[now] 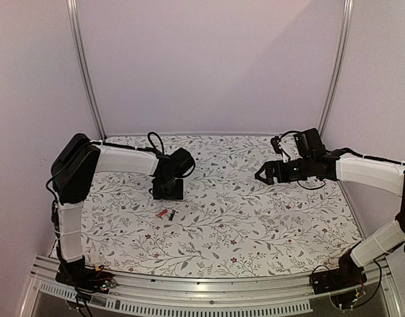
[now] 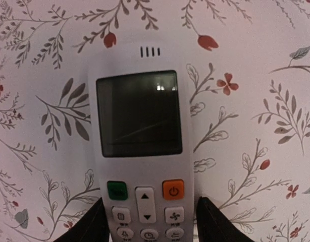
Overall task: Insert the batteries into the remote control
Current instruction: Pick up the remote control from the center of the board, then pass from the left arm to the right, then pass from the right arm to the left
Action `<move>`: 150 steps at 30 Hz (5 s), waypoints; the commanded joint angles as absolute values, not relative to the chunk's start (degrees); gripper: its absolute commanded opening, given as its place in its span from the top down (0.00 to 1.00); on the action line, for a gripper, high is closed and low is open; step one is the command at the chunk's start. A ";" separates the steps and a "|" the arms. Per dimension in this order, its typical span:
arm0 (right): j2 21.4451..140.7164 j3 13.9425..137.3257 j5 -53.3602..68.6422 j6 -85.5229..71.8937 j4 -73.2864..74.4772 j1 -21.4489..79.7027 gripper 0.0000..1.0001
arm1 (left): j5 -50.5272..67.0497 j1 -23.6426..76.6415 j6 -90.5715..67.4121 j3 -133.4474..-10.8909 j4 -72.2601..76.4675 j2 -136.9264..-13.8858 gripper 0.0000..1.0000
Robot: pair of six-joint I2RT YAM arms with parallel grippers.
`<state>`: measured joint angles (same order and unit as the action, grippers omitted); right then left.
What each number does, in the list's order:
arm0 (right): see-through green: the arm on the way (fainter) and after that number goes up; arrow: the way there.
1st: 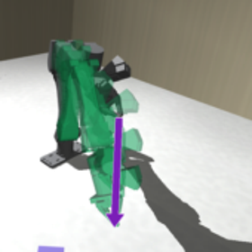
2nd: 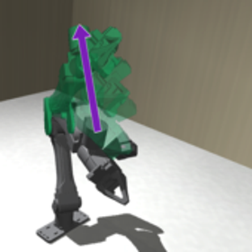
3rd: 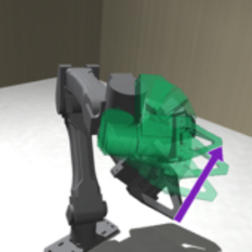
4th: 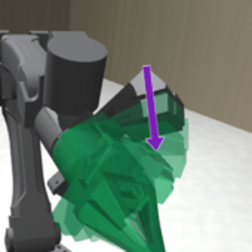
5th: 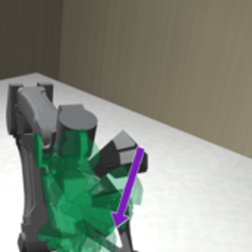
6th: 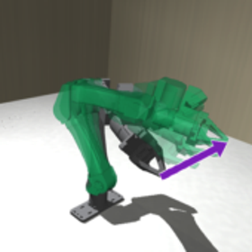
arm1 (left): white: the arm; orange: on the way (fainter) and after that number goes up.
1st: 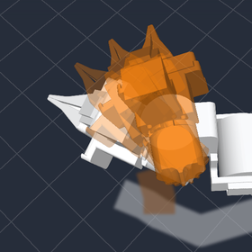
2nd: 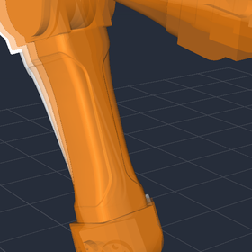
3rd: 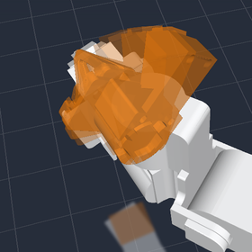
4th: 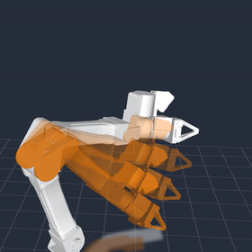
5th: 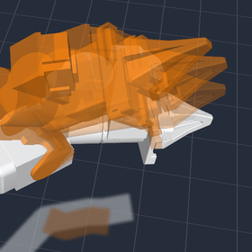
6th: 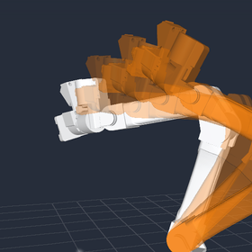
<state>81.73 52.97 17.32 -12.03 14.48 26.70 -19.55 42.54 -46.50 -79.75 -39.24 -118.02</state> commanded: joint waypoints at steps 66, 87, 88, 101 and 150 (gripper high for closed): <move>62.29 62.91 59.41 -12.70 -6.74 45.19 0.42 | 76.25 54.61 -93.85 -84.10 87.11 -113.62 0.74; 64.80 66.19 62.86 -13.77 -6.82 45.79 0.91 | 76.38 54.23 -92.64 -84.68 87.35 -112.69 0.47; 64.62 66.26 62.90 -13.86 -6.77 45.75 0.92 | 76.11 53.89 -92.37 -84.38 87.30 -112.46 0.43; 66.18 67.86 54.42 -11.08 4.12 44.81 0.99 | 61.79 42.77 -56.04 -74.18 42.71 -100.83 0.06; 80.84 66.90 31.55 -34.00 5.84 38.42 0.98 | -15.28 66.21 -11.72 -80.07 -11.44 -98.57 0.50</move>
